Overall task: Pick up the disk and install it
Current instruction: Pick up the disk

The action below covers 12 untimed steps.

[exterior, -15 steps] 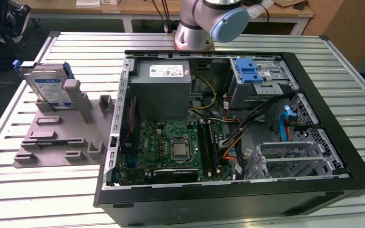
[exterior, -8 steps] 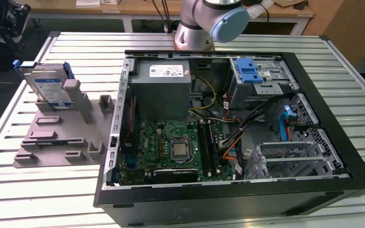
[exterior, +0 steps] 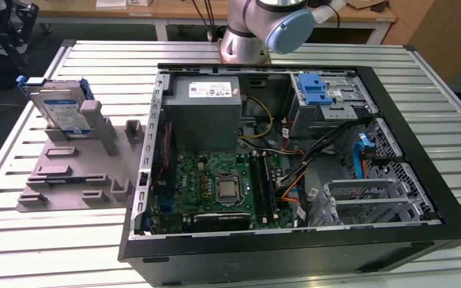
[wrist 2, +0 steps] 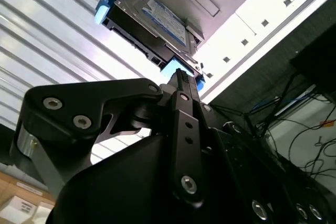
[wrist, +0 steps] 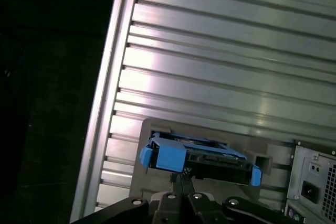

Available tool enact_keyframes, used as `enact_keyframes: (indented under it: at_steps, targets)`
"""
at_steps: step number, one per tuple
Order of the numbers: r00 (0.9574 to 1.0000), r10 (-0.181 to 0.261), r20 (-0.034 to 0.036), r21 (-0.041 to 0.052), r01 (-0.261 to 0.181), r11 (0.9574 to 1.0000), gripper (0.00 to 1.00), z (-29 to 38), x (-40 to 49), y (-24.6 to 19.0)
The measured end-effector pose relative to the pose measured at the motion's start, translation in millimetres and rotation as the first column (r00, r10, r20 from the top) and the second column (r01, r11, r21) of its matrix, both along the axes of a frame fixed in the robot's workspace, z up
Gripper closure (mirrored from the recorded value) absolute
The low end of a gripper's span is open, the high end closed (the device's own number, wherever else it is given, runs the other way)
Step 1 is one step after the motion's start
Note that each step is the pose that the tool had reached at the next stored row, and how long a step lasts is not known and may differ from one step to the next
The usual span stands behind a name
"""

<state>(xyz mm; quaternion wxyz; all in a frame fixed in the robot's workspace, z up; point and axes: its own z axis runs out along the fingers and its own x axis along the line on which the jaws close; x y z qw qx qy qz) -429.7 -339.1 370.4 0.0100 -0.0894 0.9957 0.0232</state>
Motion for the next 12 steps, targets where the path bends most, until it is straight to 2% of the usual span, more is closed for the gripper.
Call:
enact_keyframes:
  at_steps: [3, 6, 9, 12]
  targets:
    - [0.9985, 0.054, 0.0000, 0.0000, -0.054, 0.9985, 0.89, -0.3, 0.0, 0.0]
    - [0.9940, 0.109, 0.0000, 0.0000, -0.109, 0.9940, 0.89, -0.6, 0.0, 0.0]
    - [0.9868, 0.162, 0.0000, 0.0000, -0.162, 0.9868, 0.89, -0.9, 0.0, 0.0]
    - [0.9767, 0.215, 0.0000, -0.0001, -0.215, 0.9767, 0.89, -1.1, 0.0, 0.0]
